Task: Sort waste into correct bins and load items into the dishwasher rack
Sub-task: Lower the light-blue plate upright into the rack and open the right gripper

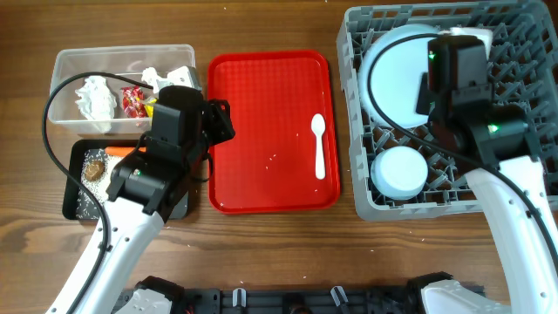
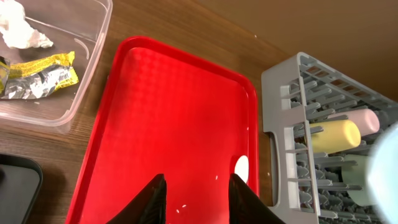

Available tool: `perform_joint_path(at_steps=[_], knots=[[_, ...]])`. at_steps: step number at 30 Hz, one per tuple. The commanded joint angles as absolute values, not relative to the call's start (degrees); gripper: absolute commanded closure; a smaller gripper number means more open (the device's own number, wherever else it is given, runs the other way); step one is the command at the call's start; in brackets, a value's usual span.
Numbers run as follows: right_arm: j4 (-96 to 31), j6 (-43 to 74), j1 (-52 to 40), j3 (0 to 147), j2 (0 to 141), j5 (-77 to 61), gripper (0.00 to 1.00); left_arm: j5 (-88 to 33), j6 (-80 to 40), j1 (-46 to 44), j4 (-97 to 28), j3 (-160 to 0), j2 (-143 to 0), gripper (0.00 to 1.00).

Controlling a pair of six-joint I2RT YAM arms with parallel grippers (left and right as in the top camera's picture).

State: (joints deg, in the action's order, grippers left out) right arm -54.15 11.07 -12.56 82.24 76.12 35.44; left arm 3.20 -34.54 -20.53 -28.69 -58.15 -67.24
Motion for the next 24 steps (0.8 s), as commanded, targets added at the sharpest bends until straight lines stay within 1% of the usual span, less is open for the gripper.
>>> perform_joint_path(at_steps=[1, 5, 7, 11, 13, 15, 18, 24], knots=[[-53.0, 10.7, -12.7, 82.7, 76.6, 52.1, 0.96, 4.2, -33.2, -20.4, -28.6, -58.8, -69.3, 0.68], [-48.4, 10.4, -12.7, 80.5, 78.2, 66.5, 0.96, 4.2, -33.2, -20.4, -28.6, -58.8, -70.8, 0.68], [-47.4, 9.1, -12.7, 80.5, 79.2, 70.7, 0.96, 4.2, -33.2, -20.4, -28.4, -58.8, -71.3, 0.67], [-43.3, -0.6, -12.7, 80.5, 82.4, 70.6, 0.96, 4.2, -33.2, -20.4, -27.7, -58.8, -71.8, 0.68], [-42.4, -3.2, -12.7, 80.5, 83.5, 70.5, 0.96, 4.2, -33.2, -20.4, -27.7, -58.8, -71.8, 0.67], [-42.7, -3.5, -12.7, 80.5, 84.6, 69.3, 0.96, 4.2, -33.2, -20.4, -27.7, -58.8, -71.8, 0.67], [-43.2, -4.7, -12.7, 80.2, 85.0, 62.7, 0.96, 4.2, -33.2, -20.4, -27.7, -58.8, -71.8, 0.68], [-46.6, -3.1, -12.7, 80.1, 85.0, 55.9, 0.96, 4.2, -33.2, -20.4, -27.7, -58.8, -71.8, 0.67]])
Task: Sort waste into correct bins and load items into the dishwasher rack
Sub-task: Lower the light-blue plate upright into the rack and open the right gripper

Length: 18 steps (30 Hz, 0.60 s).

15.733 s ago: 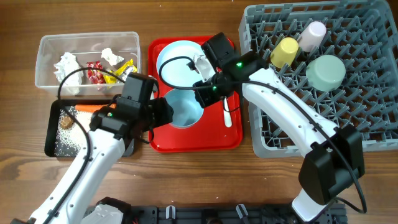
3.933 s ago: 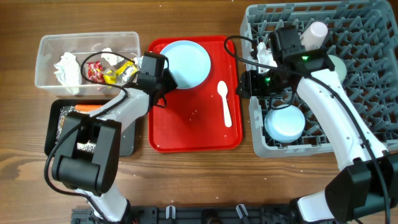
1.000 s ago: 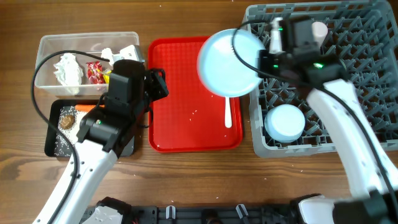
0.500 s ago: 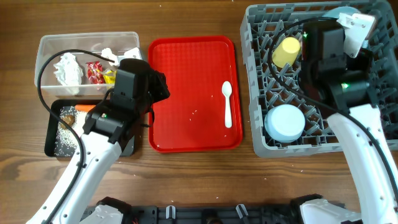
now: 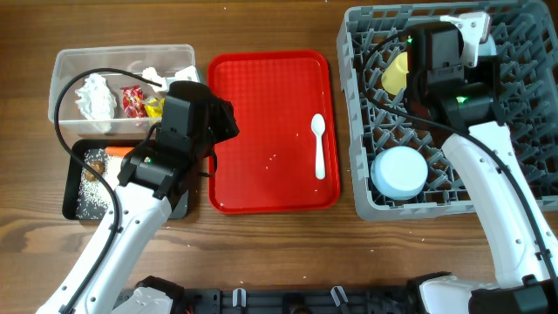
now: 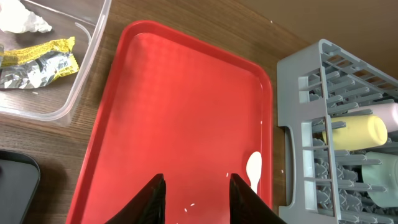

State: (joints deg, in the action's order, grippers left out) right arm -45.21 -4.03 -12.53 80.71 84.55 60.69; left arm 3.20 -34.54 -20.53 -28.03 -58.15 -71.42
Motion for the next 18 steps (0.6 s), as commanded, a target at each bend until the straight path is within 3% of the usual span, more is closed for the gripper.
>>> perform_joint_path(at_steps=[1, 18], knots=[[-47.7, -1.1, -12.7, 80.1, 85.1, 55.4, 0.96, 4.2, -33.2, -20.4, -27.7, -58.8, -71.8, 0.67], [-47.2, -14.9, -12.7, 80.1, 89.3, 59.9, 0.96, 4.2, -33.2, -20.4, -27.9, -58.8, -71.8, 0.67]])
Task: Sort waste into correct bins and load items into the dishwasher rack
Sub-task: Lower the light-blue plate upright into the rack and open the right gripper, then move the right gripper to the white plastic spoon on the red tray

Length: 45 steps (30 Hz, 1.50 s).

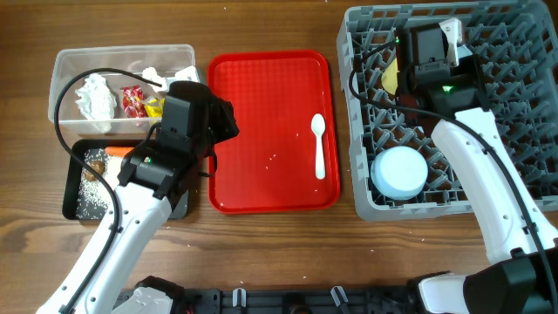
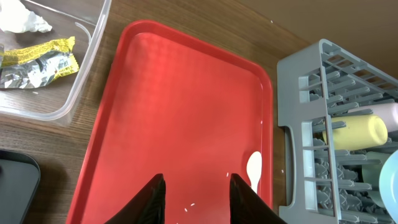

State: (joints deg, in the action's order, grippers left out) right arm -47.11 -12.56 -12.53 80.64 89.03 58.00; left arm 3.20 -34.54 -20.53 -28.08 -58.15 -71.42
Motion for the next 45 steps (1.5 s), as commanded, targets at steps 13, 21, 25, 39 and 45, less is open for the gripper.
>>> perform_joint_path(at_steps=[13, 21, 25, 39, 45], knots=[[-50.9, -13.1, -9.6, 80.1, 89.5, 49.8, 0.96, 4.2, -33.2, -20.3, -27.9, -58.8, -71.8, 0.67], [-52.8, -12.0, -9.6, 80.1, 89.5, 47.6, 0.96, 4.2, -33.2, -20.3, -28.0, -58.8, -71.8, 0.64], [-52.8, -11.8, -9.7, 80.1, 89.5, 47.6, 0.96, 4.2, -33.2, -20.3, -28.0, -58.8, -71.8, 0.64], [-51.1, -6.4, -9.7, 81.6, 87.5, 50.2, 0.1, 4.2, -33.2, -20.3, -28.0, -58.8, -71.8, 0.64], [-49.5, -5.8, -9.7, 83.4, 80.3, 44.4, 0.1, 4.3, -33.2, -20.3, -28.9, -58.8, -71.8, 0.55]])
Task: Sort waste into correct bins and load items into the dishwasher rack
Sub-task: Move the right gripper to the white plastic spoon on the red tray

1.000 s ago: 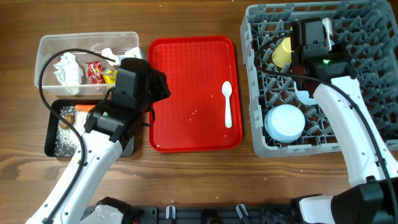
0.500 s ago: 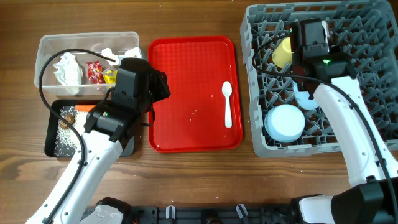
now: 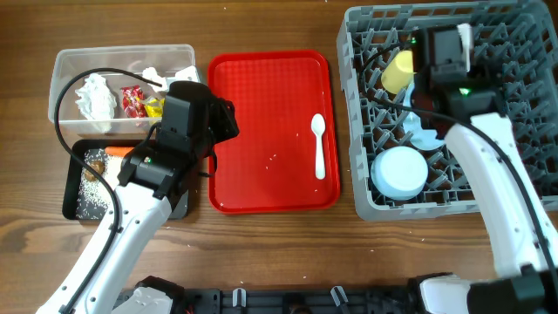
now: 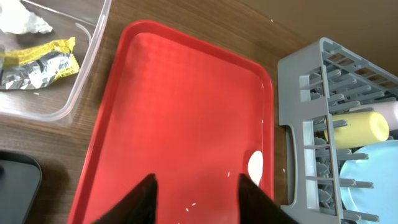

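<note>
A white spoon (image 3: 319,146) lies on the right side of the red tray (image 3: 270,87); its bowl (image 4: 255,165) shows in the left wrist view. My left gripper (image 3: 225,118) hovers over the tray's left part, open and empty (image 4: 196,180). The grey dishwasher rack (image 3: 523,87) holds a yellow cup (image 3: 400,71), a white bowl (image 3: 399,172) and a light blue plate (image 3: 425,135) standing tilted between the tines. My right gripper (image 3: 440,52) is above the rack's back, beside the cup; its fingers are hidden under the wrist.
A clear bin (image 3: 70,61) at the back left holds crumpled paper and wrappers (image 4: 37,65). In front of it a black tray (image 3: 74,205) holds food scraps. The tray (image 4: 186,93) carries a few crumbs.
The light blue plate now stands in the rack below the yellow cup, where none showed before. My right gripper has shifted slightly right. My left fingers stand a little wider apart.
My right gripper first held a large pale plate flat above the rack's back. Later the plate no longer showed flat and the gripper was at the rack's back by the yellow cup. Now the plate stands in the rack. My left arm moved slightly forward, then hovered.
</note>
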Available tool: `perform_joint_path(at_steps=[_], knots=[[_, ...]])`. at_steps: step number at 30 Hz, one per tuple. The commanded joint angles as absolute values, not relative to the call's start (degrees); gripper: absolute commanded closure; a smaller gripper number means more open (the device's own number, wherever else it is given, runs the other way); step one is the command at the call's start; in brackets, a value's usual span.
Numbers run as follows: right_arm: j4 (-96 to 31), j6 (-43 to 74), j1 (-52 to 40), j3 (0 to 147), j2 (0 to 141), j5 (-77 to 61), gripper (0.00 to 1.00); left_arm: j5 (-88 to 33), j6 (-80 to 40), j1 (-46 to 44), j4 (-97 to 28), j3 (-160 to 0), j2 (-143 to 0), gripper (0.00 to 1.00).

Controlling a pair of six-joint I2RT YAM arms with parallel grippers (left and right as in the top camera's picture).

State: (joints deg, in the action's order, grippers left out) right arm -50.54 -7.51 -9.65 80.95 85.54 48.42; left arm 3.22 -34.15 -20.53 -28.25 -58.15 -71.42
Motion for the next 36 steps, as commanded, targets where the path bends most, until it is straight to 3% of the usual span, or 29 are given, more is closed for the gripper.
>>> perform_joint_path(at_steps=[1, 3, 4, 6, 7, 9, 10, 15, 21, 29, 36], knots=[[-49.5, -5.5, -9.7, 83.4, 78.3, 37.1, 0.11, 5.2, -33.2, -20.3, -29.3, -58.8, -71.8, 0.5], [-49.6, -1.9, -9.7, 83.4, 76.0, 24.8, 0.11, 7.5, -33.2, -20.3, -29.4, -58.8, -71.8, 0.43], [-49.8, -1.1, -9.7, 83.4, 74.8, 10.0, 0.11, 8.8, -33.2, -20.4, -29.4, -58.8, -71.8, 0.31], [-49.9, -1.0, -9.7, 83.2, 74.8, -8.8, 0.15, 8.9, -33.2, -20.4, -29.4, -58.8, -71.8, 0.24], [-49.6, 0.3, -9.7, 82.9, 75.3, -15.3, 0.2, 8.9, -33.2, -20.4, -29.4, -58.8, -71.8, 0.19], [-49.6, 4.1, -9.8, 82.8, 76.8, -21.7, 0.2, 8.9, -33.2, -20.4, -29.4, -58.8, -71.8, 0.03], [-49.7, 5.5, -10.1, 82.8, 78.0, -23.8, 0.2, 8.9, -33.2, -20.4, -29.4, -58.8, -71.8, 0.01], [-50.2, 10.8, -15.7, 82.8, 85.9, -24.1, 0.18, 8.9, -33.2, -20.4, -29.5, -58.8, -71.8, 0.0], [-50.0, 14.8, -24.6, 82.8, 96.8, -18.7, 0.04, 8.9, -33.2, -20.4, -29.5, -58.8, -71.8, 0.0], [-49.8, 26.0, -25.8, 82.8, 104.9, -13.4, 0.0, 8.9, -33.2, -20.4, -29.5, -58.8, -71.8, 0.0], [-49.2, 27.0, -28.3, 82.8, 106.5, -13.5, 0.0, 8.9, -33.2, -20.4, -29.5, -58.8, -71.8, 0.0]])
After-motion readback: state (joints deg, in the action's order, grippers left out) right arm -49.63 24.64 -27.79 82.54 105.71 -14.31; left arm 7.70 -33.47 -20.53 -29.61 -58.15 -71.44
